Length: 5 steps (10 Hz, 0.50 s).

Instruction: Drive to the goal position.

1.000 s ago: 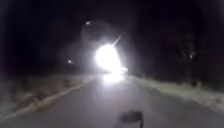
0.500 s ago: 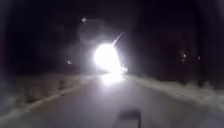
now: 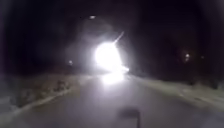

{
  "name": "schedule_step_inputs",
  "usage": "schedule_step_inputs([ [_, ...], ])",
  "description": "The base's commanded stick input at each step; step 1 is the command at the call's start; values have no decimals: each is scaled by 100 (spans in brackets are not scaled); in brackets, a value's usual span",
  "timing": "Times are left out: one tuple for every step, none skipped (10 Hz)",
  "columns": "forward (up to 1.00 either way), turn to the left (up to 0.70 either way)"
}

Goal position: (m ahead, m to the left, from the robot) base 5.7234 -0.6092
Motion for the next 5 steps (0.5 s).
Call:
schedule_step_inputs([
  [100,14],
  [100,11],
  [100,10],
  [100,9],
  [100,7],
])
